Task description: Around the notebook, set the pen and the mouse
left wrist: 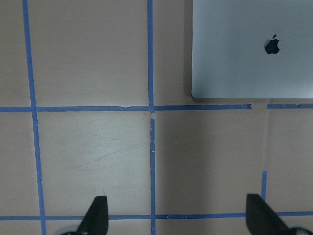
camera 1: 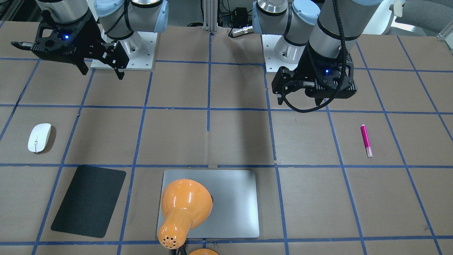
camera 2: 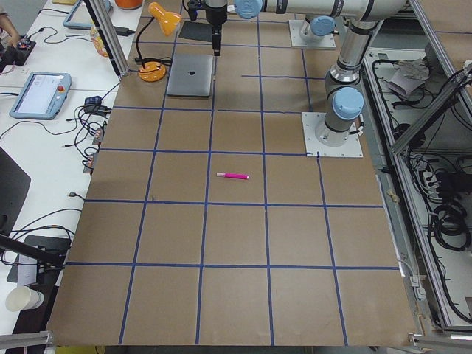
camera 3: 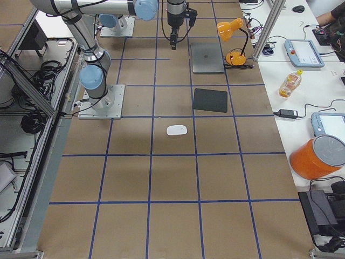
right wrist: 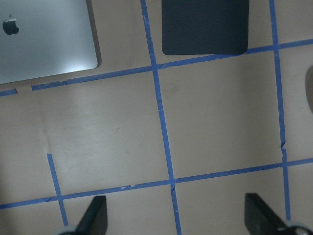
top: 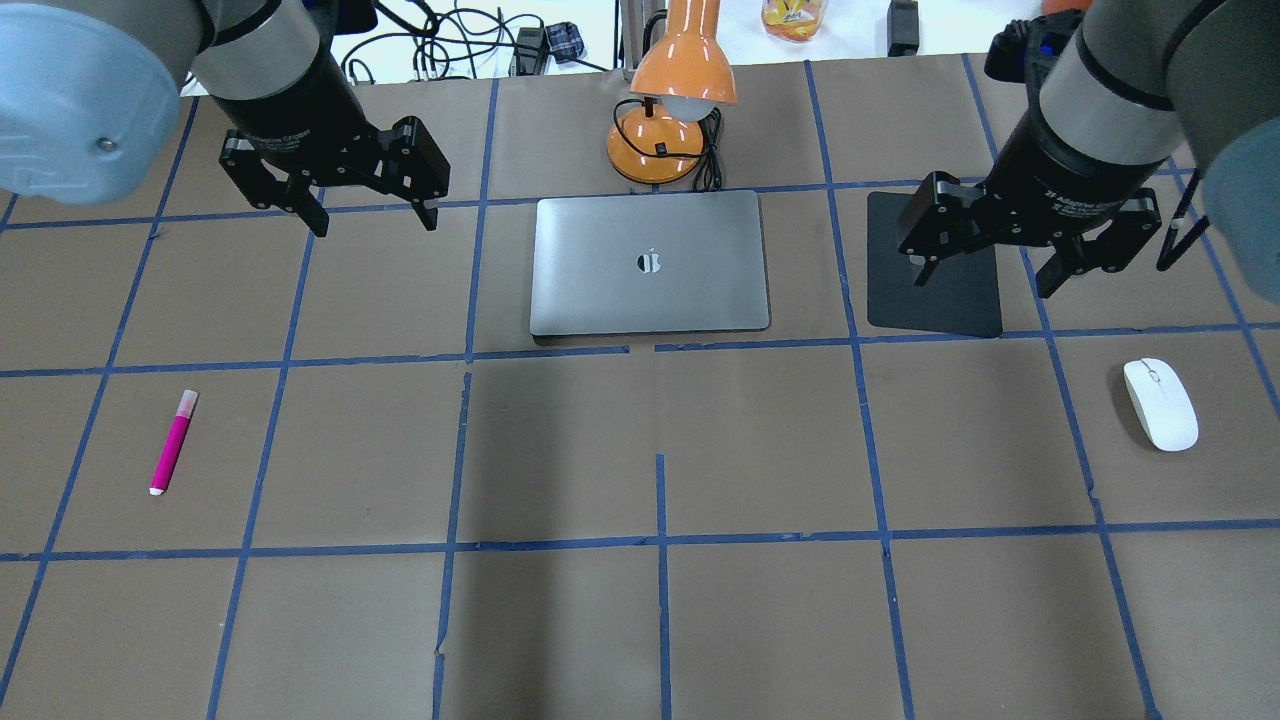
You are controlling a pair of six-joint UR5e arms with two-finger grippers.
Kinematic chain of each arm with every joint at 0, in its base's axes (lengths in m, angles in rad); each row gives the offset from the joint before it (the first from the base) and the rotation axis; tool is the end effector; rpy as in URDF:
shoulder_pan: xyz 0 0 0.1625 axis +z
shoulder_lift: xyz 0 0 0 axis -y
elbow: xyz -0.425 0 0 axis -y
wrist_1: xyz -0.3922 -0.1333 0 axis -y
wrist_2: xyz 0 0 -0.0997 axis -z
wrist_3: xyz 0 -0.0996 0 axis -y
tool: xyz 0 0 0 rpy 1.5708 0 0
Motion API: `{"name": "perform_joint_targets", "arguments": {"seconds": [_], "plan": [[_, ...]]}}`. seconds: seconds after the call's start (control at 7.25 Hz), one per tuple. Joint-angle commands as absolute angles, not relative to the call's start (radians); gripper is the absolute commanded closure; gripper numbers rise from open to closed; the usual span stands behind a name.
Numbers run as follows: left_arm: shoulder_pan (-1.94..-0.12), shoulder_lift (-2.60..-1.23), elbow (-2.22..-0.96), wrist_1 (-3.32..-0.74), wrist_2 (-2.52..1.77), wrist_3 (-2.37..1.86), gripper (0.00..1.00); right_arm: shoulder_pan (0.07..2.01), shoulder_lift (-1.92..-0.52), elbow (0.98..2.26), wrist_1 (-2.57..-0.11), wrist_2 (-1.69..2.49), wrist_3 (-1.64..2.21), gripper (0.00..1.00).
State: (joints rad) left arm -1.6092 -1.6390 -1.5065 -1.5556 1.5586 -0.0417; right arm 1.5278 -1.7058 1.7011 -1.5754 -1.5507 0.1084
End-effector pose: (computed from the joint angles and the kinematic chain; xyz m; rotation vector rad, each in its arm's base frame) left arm -0.1545 -0.5164 0.4865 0.0050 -3.1289 0.0169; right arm 0.1165 -0.4410 0.4868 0.2359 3.1122 -0.0135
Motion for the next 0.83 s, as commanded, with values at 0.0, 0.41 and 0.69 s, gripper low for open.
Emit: {"name": "perform_joint_targets", "arguments": {"seconds": [0.0, 0.41, 0.69], "plan": [[-1.609, -1.638, -1.506, -1.555, 1.559, -0.041, 0.00, 1.528, -1.706, 1.703, -1.575, -1.551, 0.109, 0.00], [-1.592, -1.638, -1.511, -1.558, 1.559, -0.034, 0.00, 1.516, -1.698, 1.704, -1.575, -1.555, 0.100, 0.00], [-1.476, -1.626, -1.563, -1.566, 1.562, 0.151, 0.00, 1.505, -1.690, 1.706, -1.568, -1.559, 0.061, 0.00]]}}
